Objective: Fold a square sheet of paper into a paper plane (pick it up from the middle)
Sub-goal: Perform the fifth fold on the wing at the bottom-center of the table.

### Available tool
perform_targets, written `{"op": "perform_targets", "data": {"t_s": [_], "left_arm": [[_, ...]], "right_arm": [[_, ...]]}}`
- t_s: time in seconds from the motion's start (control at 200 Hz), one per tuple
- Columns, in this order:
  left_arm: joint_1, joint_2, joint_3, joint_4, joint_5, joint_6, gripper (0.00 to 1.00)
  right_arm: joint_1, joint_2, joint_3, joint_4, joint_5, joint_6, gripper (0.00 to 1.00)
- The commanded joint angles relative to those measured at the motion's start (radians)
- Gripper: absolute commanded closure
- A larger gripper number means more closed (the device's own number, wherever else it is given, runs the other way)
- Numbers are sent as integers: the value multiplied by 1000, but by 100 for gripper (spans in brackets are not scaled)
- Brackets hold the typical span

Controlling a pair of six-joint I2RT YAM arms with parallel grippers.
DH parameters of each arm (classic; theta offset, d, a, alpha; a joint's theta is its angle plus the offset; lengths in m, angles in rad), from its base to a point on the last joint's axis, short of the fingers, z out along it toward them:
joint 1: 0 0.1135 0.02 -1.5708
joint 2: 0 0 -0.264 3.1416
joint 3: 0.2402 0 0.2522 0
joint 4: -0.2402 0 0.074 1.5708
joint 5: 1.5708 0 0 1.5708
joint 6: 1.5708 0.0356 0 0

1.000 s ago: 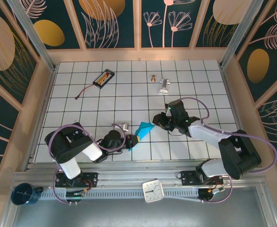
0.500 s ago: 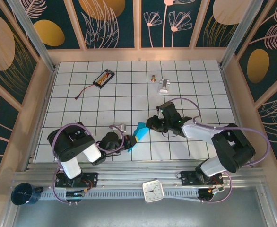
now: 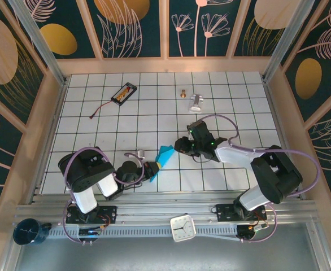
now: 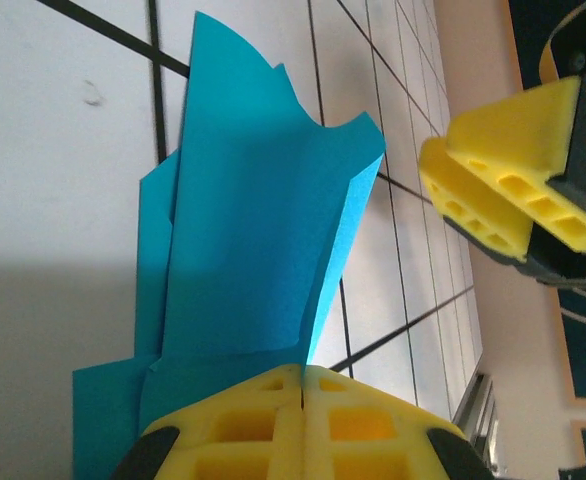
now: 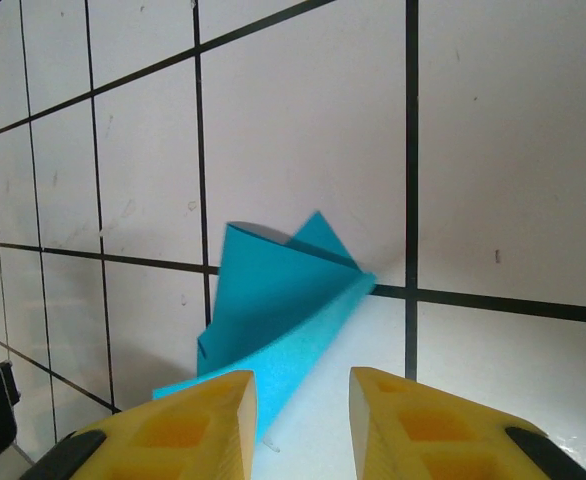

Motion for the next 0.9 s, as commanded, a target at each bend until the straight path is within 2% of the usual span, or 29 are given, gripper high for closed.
{"op": "perform_targets", "data": {"t_s": [0.0, 0.26, 0.345, 0.45, 0.626, 0.776, 0.891], "left_arm": [[6, 4, -30, 52, -63, -59, 100], [8, 65, -43, 169, -66, -124, 100], [8, 63, -24, 165, -42, -89, 100], [8, -4, 27, 53, -4, 13, 100], [7, -109, 179, -268, 91, 260, 100], [8, -157, 267, -519, 39, 481, 100], [7, -175, 335, -680, -21, 640, 100]], "right_arm": [[17, 16, 23, 13, 22, -17, 69], [29, 22, 22, 36, 2, -23, 69], [29, 21, 33, 23, 4, -47, 70], [19, 13, 37, -5, 6, -67, 70], [-50, -54, 20, -71, 17, -98, 69], [-105, -138, 16, -195, 86, -116, 68], [-146, -193, -22, -189, 46, -70, 65]]}}
